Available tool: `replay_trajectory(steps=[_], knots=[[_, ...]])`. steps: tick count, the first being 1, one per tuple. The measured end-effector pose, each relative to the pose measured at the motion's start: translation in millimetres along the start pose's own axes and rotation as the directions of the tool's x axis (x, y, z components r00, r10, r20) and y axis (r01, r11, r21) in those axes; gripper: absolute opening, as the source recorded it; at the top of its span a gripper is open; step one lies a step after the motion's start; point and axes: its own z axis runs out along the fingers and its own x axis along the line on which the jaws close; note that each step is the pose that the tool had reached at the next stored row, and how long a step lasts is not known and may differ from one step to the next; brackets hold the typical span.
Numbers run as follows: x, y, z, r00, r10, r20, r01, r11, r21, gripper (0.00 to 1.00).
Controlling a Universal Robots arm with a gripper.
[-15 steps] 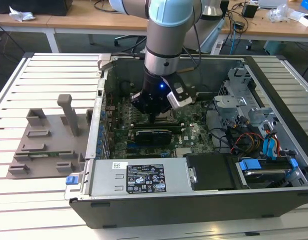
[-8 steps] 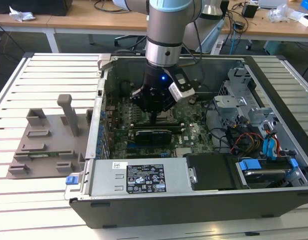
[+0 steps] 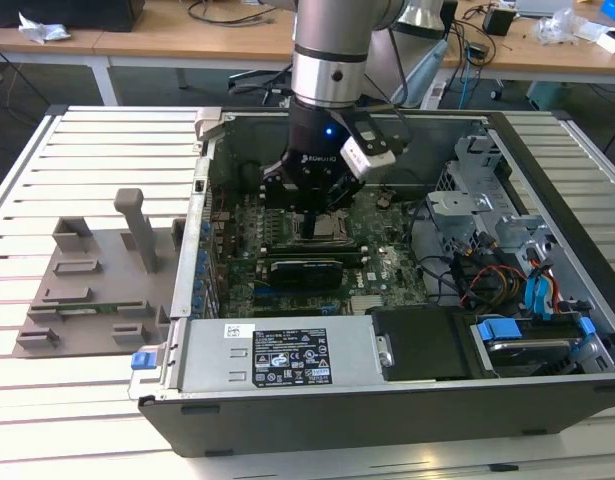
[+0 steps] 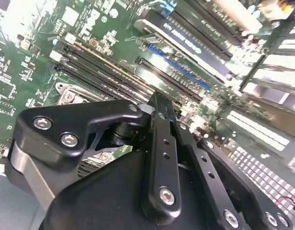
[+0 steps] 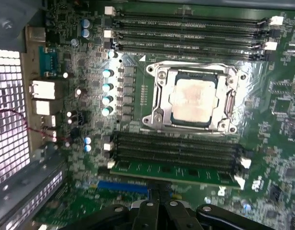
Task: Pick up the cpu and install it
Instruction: 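Install the second cpu locking lever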
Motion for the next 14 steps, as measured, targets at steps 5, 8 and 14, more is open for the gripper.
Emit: replay_trajectory(steps=[5,8,14], knots=[[-0.1,0.2,-7.9,1.0000,-0.003,-0.0011,0.003,0.9995,-0.0320,0.11],[-0.5,0.2,-7.9,0.9999,-0.010,0.0058,0.010,0.9931,-0.1168,0.11],[-15.5,0.0,-9.5,0.9998,-0.018,-0.0044,0.017,0.9845,-0.1746,0.11]])
